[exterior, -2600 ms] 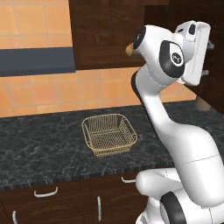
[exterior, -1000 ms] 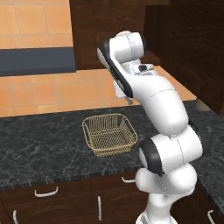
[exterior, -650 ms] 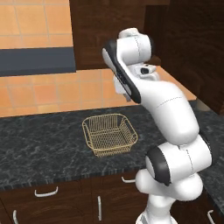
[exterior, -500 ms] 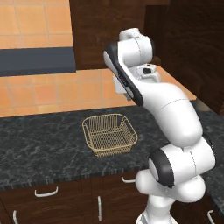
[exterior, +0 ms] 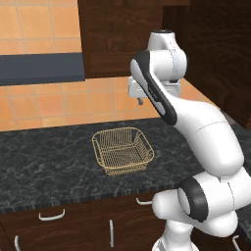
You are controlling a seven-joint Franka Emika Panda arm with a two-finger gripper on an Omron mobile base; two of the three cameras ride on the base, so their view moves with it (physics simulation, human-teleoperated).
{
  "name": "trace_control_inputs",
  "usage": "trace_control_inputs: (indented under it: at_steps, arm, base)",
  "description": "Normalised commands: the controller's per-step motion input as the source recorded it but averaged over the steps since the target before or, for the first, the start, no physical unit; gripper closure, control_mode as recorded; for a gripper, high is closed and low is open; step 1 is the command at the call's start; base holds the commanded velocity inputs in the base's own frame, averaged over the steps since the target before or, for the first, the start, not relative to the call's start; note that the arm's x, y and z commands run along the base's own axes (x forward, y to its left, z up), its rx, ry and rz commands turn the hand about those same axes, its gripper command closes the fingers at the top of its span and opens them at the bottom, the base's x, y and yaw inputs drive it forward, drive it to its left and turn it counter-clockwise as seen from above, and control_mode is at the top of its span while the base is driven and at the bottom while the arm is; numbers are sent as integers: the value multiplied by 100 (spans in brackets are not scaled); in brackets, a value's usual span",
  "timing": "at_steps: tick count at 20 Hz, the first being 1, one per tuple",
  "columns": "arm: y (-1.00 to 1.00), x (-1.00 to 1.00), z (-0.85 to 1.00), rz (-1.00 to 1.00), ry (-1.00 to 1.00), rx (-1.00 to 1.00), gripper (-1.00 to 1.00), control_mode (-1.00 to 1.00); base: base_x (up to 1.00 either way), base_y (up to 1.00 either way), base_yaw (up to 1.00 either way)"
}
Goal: Open the cabinet, pick up the bread from the cabinet and place it in the basket. Then move the basket to the dining counter.
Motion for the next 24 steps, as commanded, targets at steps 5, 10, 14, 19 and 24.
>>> trace_control_inputs:
  at_steps: [5,10,14,19,24]
  arm:
    - [0,23,-10,32,-68,-4,-100,-100]
    - [0,25,44,13,-42,-8,-100,-100]
    - [0,30,69,-2,-2,-16,-100,-100]
    - [0,24,79,-12,0,-1,-100,-100]
    - [-1,1,46,-19,-7,1,-100,-100]
  base:
    - [0,0,0]
    - [0,0,0]
    - [0,0,0]
    - [0,0,0]
    - [0,0,0]
